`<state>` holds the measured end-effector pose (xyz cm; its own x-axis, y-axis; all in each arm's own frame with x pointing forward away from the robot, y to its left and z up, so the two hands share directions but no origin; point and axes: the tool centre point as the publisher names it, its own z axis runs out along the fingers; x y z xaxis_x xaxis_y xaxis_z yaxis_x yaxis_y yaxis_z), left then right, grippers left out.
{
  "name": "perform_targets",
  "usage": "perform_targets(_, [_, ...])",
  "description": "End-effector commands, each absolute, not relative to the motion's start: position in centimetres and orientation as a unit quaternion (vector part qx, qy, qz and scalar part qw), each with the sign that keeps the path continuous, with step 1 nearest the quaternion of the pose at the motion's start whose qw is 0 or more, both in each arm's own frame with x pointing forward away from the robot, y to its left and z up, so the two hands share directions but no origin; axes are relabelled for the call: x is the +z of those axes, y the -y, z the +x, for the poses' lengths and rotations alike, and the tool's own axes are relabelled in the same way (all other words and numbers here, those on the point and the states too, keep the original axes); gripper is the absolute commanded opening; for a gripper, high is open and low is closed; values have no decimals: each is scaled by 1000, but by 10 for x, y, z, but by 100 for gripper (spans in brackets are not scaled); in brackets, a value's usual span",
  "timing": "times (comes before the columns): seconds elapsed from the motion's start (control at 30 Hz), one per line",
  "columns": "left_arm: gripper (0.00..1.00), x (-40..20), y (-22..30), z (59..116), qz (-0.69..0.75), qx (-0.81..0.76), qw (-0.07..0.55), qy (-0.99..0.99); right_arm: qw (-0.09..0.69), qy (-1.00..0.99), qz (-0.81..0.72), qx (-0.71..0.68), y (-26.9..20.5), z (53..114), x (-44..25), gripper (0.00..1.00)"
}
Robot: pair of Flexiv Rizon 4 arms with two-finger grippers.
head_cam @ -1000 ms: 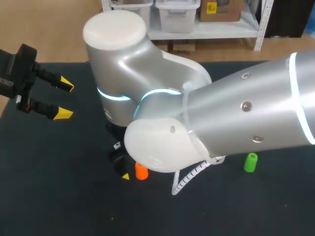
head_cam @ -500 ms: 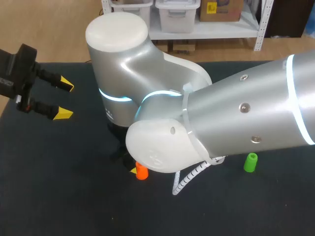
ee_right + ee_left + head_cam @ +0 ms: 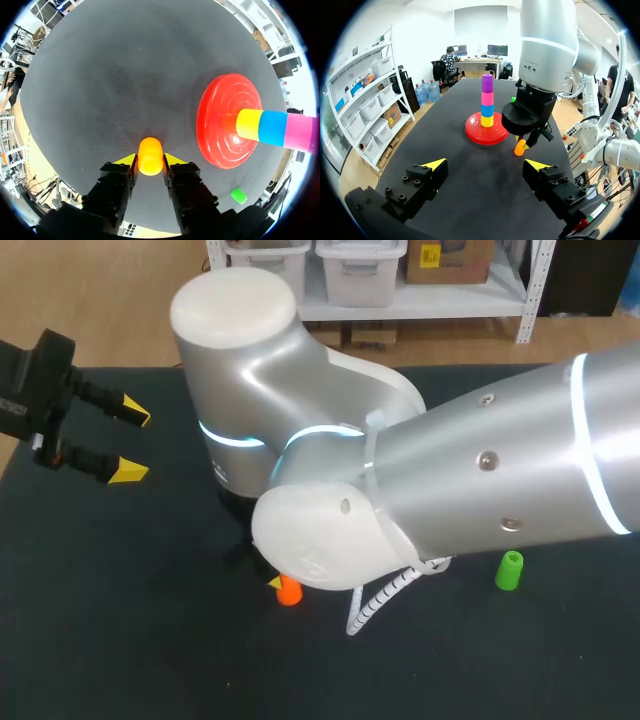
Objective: Pick up and stack the cylinders on the red base in this order: pink,purple,orange,green
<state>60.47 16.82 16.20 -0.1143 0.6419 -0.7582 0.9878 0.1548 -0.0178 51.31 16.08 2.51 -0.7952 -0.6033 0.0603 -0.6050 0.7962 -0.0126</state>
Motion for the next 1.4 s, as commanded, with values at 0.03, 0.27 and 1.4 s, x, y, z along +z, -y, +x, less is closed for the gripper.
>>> perform_targets(0.03, [100,161,-169,605,588,-278,314,-691,21,950,310,23,-157,516,35,0])
perform_targets(0.27, [100,161,-169,605,588,-278,314,-691,-14,958,285,34,-148,536,106,0])
perform_targets(1.4, [100,161,-169,605,588,-278,314,-691,-37,996,73,22,-82,643,241,0])
